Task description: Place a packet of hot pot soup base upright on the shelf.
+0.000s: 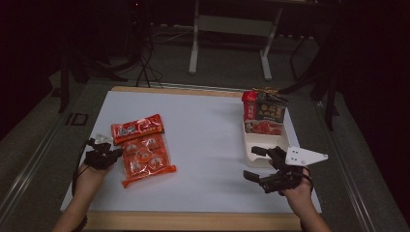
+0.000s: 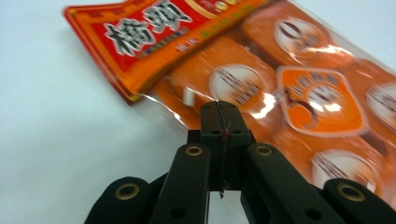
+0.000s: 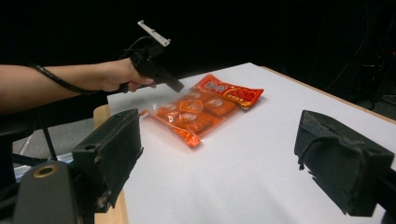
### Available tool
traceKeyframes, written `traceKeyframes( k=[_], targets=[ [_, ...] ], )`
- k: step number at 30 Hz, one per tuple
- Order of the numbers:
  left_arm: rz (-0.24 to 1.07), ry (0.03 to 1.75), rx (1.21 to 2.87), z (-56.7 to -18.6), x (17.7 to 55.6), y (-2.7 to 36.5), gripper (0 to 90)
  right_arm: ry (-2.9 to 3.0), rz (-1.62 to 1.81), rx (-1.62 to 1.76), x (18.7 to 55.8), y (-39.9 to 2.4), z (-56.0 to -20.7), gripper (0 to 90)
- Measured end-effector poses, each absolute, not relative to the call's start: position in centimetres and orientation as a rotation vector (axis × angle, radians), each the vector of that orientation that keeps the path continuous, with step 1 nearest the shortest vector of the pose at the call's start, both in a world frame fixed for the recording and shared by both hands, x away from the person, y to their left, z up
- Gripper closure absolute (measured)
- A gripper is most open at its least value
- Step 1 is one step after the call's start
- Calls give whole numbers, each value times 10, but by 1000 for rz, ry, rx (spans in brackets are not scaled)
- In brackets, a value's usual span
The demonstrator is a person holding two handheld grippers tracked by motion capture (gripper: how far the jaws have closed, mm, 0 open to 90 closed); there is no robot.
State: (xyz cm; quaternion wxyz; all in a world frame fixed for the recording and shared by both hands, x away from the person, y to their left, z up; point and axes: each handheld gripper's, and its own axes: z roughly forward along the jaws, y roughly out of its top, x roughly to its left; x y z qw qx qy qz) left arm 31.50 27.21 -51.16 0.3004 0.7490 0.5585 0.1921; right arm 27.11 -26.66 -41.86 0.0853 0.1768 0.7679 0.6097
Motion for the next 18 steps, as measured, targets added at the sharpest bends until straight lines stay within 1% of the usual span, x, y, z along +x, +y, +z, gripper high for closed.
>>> traceKeyframes(
  k=[7, 8, 12, 18],
  targets=[
    [480, 1547, 1982, -524, 332, 278, 900, 2289, 1823, 527, 270, -268, -419, 143],
    [462, 1542, 1963, -525, 333, 277, 900, 2289, 1822, 529, 270, -268, -419, 143],
    [461, 1524, 1972, -525, 336, 273, 900, 2289, 1823, 530, 271, -268, -419, 143],
    [450, 1491, 2008, -523, 339, 263, 900, 2295, 1821, 526, 270, -267, -419, 143]
  ],
)
